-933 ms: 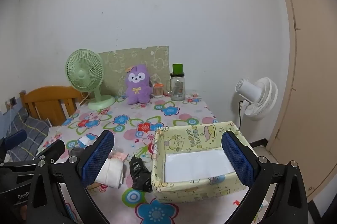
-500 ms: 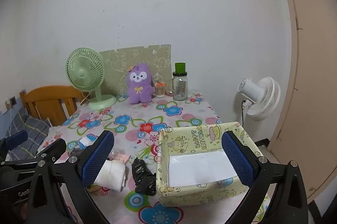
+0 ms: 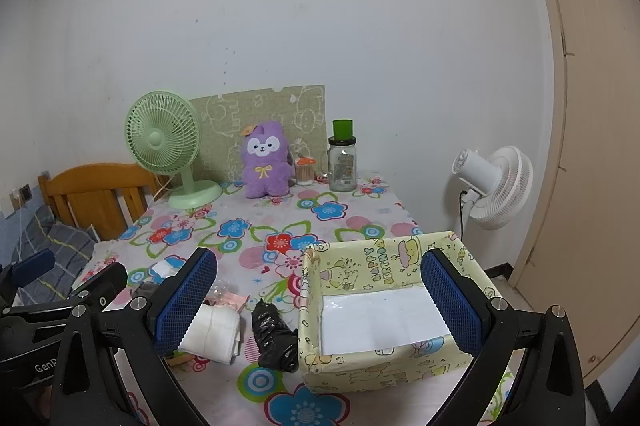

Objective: Organize soft objects

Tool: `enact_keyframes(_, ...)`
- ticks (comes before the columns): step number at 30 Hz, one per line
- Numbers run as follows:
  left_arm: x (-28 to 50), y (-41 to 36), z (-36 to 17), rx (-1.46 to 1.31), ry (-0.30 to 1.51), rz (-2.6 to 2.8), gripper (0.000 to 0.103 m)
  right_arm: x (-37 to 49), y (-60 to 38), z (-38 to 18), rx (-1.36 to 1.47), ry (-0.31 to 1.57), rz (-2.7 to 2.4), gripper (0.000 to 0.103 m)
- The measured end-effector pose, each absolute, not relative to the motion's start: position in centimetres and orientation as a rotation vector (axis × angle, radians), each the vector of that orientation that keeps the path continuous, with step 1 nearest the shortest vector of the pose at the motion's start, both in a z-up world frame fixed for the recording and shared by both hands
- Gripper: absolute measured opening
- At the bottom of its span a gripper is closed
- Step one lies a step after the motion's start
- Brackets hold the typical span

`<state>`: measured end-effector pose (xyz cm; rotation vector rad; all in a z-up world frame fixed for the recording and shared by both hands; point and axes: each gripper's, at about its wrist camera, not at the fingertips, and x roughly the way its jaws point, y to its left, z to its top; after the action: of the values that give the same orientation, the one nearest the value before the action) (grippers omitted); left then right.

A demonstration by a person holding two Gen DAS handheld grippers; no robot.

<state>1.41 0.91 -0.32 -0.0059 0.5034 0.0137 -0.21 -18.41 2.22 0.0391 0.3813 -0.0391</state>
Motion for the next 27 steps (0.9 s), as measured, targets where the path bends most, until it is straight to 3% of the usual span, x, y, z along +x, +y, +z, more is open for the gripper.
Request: enact_keyframes(27, 0.72, 0.24, 0.02, 0.003, 0.477, 0.019, 0.102, -0.50, -18.95, 2.62, 0.053, 0.377, -0.060, 0.103)
